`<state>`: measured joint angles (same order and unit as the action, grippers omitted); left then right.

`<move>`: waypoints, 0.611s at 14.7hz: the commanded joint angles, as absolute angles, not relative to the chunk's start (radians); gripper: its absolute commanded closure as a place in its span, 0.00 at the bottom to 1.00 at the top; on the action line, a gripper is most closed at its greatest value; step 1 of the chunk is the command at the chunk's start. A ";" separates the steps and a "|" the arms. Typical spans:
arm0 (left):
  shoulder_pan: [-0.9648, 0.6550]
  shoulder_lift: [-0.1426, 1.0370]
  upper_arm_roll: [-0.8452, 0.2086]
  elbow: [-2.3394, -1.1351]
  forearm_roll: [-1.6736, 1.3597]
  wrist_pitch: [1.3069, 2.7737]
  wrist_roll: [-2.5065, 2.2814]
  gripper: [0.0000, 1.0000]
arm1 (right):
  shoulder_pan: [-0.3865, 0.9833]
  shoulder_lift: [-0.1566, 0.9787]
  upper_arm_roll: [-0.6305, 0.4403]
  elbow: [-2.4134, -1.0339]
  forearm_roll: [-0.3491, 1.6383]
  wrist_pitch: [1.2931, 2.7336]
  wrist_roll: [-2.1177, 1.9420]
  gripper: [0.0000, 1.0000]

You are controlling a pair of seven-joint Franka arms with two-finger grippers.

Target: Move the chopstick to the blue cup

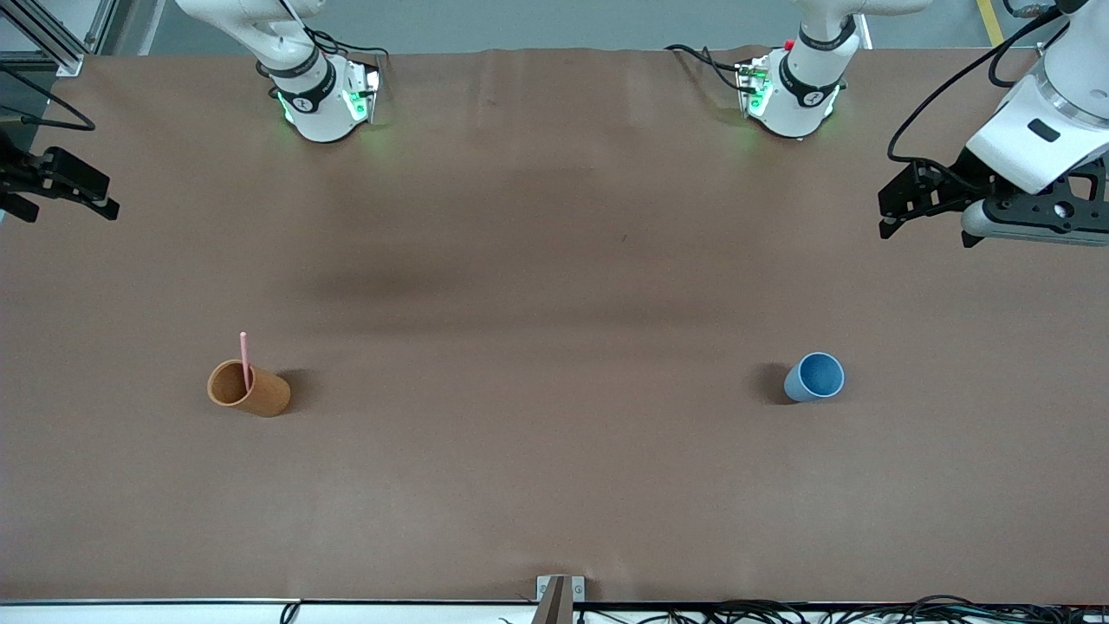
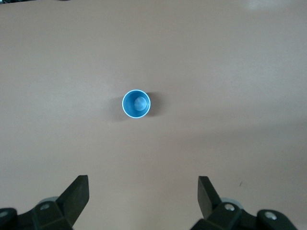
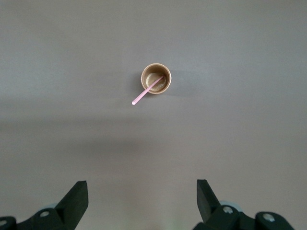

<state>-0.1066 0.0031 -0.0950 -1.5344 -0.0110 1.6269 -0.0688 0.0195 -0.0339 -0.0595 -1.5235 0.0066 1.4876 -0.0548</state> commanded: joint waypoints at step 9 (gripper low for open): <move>-0.101 0.018 -0.094 -1.528 -0.021 1.617 -0.054 0.00 | 0.011 -0.035 -0.058 -1.525 0.021 1.506 -0.060 0.00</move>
<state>-0.1065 0.0061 -0.0948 -1.5351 -0.0110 1.6254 -0.0688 0.0194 -0.0339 -0.0596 -1.5235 0.0066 1.4954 -0.0548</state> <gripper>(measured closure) 0.000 0.000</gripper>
